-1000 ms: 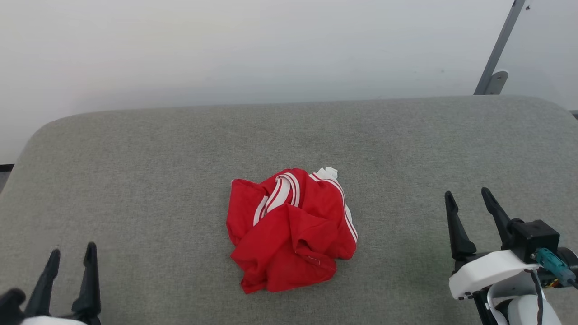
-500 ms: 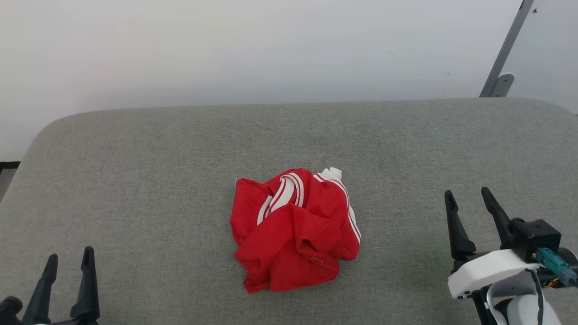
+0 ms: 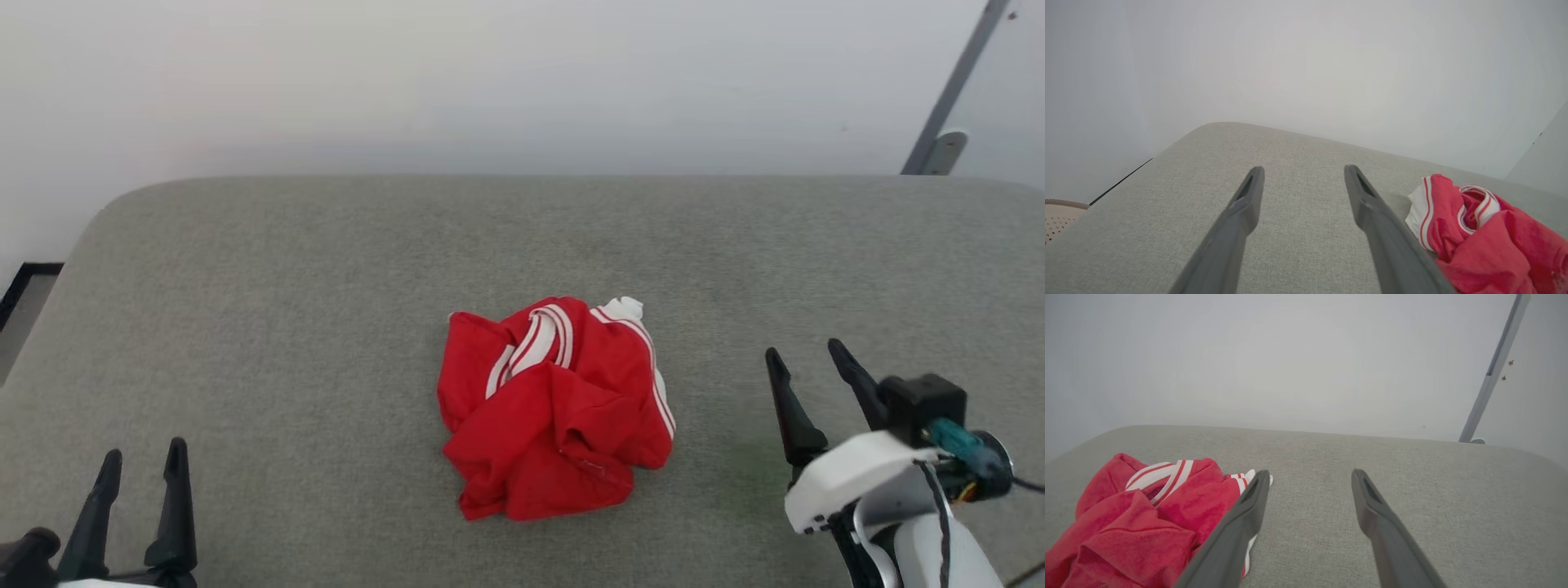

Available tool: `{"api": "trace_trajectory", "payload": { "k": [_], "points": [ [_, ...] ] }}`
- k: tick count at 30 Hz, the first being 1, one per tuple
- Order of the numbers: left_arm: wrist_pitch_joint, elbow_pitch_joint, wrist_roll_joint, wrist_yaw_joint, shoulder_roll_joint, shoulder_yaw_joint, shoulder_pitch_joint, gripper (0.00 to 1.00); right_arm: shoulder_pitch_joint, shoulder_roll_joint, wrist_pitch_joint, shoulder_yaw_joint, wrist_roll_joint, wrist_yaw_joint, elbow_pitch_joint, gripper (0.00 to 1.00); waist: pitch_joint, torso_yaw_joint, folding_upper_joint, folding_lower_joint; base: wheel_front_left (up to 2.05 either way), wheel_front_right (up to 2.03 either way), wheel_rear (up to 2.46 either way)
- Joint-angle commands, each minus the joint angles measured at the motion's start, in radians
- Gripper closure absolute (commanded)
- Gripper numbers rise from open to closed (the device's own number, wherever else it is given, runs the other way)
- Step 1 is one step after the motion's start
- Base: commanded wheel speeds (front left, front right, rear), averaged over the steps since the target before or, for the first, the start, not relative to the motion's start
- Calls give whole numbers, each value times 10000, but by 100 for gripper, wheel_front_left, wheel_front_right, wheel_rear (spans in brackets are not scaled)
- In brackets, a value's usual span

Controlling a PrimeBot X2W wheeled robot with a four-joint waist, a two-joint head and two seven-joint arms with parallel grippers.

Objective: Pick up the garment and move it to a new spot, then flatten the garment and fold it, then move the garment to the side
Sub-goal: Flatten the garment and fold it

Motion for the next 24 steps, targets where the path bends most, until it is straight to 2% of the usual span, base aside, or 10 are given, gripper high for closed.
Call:
{"api": "trace_trajectory", "payload": {
  "k": [1, 15, 24],
  "points": [
    [-53, 2, 69, -48, 3, -12, -104, 0, -98, -37, 51, 31, 41, 1, 44, 0, 101, 116, 0, 0, 0, 0, 0],
    [-44, 421, 248, -442, -174, -631, -1109, 0, -2100, -1317, 2528, 2145, 899, -1, 2391, 0, 1053, 1577, 0, 0, 0, 0, 0],
    [-48, 734, 342, -679, -359, -878, -1706, 0, -3256, -1668, 4134, 3196, 1669, -1, 4046, 0, 1696, 2327, 0, 0, 0, 0, 0]
  ]
}}
